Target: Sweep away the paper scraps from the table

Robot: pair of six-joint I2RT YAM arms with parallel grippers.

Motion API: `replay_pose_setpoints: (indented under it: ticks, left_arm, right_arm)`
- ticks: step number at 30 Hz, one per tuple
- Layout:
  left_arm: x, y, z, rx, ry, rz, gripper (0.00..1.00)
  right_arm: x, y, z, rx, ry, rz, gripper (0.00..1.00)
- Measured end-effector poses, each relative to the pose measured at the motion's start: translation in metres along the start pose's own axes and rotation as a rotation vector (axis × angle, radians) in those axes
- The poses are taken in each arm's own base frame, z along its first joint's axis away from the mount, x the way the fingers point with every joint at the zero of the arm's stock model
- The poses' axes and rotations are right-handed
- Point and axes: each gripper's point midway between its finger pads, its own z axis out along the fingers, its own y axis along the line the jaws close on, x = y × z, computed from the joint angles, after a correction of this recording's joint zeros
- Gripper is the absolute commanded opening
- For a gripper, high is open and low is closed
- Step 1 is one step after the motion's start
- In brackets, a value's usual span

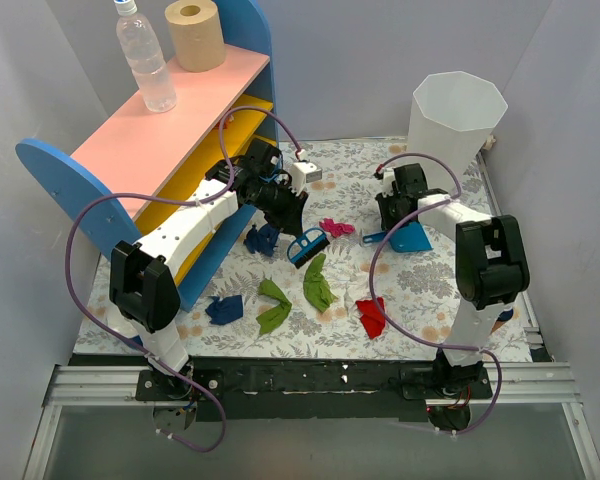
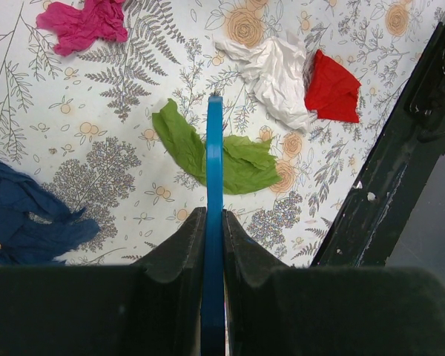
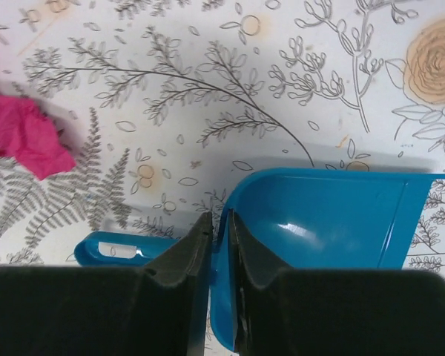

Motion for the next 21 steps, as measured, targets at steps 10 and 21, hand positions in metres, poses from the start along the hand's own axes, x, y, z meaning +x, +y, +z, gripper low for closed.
replay_pose_setpoints:
  ticks: [10,21]
  left_arm:
    - [-0.001,-0.002,0.0,0.009,-0.003,0.001,0.0]
    - [-0.001,-0.005,0.0,0.029,-0.008,0.003,0.0]
  right_arm:
    - [-0.012,0.025,-0.033,-0.175,-0.07,-0.243,0.01]
    - [-0.002,0.022,-0.051,-0.134,-0.063,-0.241,0.49]
